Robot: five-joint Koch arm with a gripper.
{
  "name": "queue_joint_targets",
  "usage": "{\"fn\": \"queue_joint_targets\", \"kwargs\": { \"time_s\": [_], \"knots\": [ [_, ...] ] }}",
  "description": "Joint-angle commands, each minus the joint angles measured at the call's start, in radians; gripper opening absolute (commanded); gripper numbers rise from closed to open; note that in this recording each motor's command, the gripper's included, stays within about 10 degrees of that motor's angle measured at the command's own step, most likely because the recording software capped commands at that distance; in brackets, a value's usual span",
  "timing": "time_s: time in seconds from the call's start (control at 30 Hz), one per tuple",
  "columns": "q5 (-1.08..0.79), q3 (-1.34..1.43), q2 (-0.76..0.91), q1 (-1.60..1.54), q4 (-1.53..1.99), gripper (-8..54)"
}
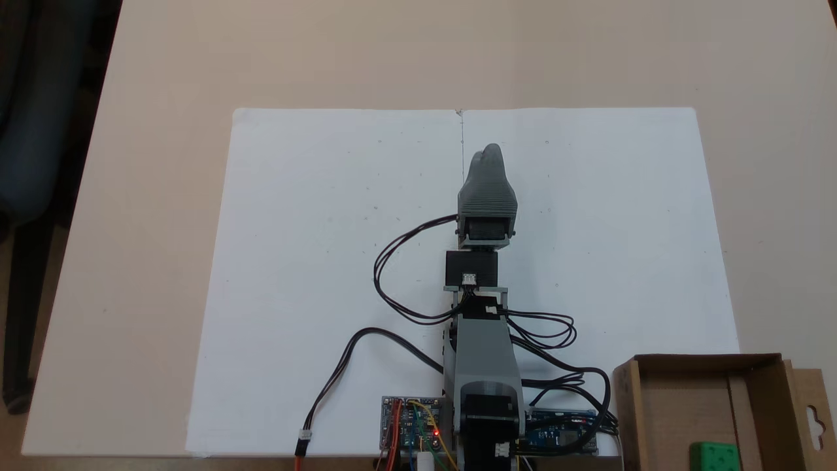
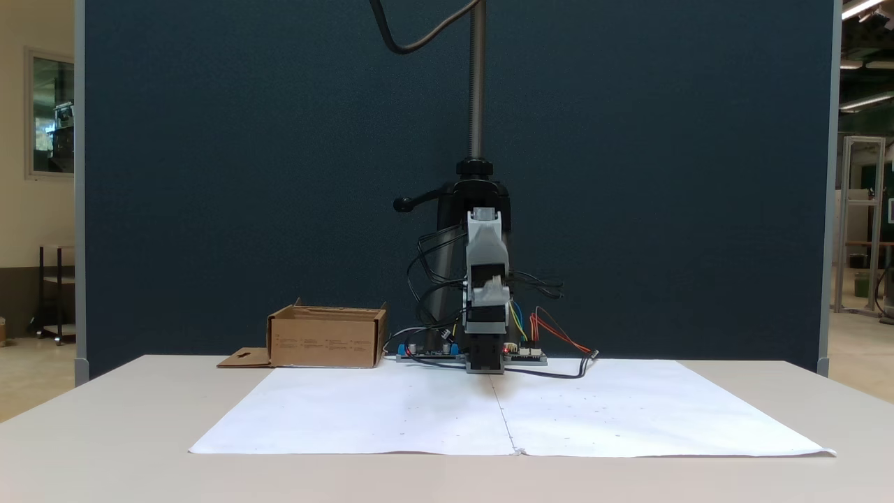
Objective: Grasp a green dice and put it in the bin.
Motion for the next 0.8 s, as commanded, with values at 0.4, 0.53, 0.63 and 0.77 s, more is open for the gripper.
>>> {"fn": "queue_joint_targets", "kwargs": {
  "time_s": [0.4,0.53,0.63,0.77],
  "knots": [
    [-0.057,0.066,0.031,0.014,-0.094,45.8],
    [-0.052,0.066,0.041,0.005,-0.095,45.8],
    [-0.052,0.066,0.058,-0.028,-0.094,45.8],
    [-0.052,0.066,0.06,-0.031,-0.092,45.8]
  ]
}}
